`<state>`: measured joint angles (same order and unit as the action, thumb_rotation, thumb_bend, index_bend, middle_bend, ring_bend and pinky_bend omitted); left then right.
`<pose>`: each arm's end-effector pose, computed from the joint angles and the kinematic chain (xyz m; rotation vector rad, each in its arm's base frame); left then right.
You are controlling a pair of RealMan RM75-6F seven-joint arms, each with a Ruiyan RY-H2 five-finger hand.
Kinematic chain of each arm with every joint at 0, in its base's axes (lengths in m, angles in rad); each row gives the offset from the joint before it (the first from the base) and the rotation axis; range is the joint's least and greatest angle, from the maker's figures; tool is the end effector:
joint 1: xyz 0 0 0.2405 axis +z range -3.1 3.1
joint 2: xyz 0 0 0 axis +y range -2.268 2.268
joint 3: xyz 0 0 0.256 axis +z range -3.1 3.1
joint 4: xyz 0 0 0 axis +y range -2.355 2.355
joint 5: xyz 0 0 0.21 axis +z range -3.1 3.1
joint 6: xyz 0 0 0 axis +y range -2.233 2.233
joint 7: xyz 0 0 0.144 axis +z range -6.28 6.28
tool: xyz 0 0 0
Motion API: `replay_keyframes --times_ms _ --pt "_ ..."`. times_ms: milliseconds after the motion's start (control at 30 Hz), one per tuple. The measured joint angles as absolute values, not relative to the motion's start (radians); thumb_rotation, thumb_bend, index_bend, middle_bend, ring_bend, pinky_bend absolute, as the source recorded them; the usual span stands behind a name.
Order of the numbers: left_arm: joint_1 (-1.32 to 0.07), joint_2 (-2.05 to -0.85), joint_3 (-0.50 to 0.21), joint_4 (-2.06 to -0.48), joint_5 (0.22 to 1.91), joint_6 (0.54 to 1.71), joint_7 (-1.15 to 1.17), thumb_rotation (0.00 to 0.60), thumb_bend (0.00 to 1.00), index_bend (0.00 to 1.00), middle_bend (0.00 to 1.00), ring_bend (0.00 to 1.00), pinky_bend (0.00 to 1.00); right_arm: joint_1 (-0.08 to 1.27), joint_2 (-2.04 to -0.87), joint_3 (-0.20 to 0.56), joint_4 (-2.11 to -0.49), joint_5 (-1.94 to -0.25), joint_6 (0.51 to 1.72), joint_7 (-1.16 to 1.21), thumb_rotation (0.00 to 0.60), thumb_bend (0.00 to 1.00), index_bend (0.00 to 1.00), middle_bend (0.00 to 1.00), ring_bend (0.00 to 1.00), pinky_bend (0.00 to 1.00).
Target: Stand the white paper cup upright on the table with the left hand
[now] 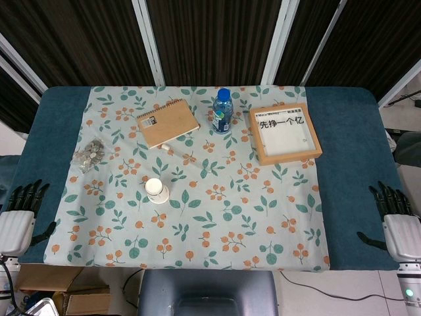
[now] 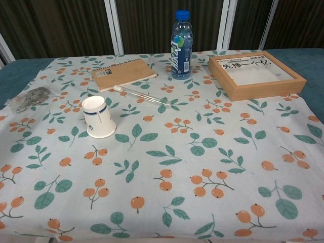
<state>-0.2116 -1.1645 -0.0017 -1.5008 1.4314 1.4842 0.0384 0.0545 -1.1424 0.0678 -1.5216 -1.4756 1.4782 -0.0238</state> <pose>-0.3169 0.2138 0.1533 -1.4437 -0.8004 -0.8597 -0.3343 -0.1759 0.1640 1.3599 -0.8550 0.8122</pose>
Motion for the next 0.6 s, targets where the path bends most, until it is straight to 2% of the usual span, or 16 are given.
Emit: replay_keyframes --times_ms 367,600 --pt "-0.204 -1.157 -0.017 -1.505 1.463 1.486 0.054 0.6 0.27 0.0 0.0 0.0 0.0 0.057 -1.142 0.065 -1.534 -1.484 1.48 -0.041 0.6 0.05 0.0 0.0 0.0 0.0" --pt "-0.26 -1.122 -0.033 -1.574 1.515 1.44 0.123 0.6 0.27 0.0 0.0 0.0 0.0 0.056 -1.135 0.069 -1.549 -1.486 1.491 -0.045 0.6 0.05 0.0 0.0 0.0 0.0"
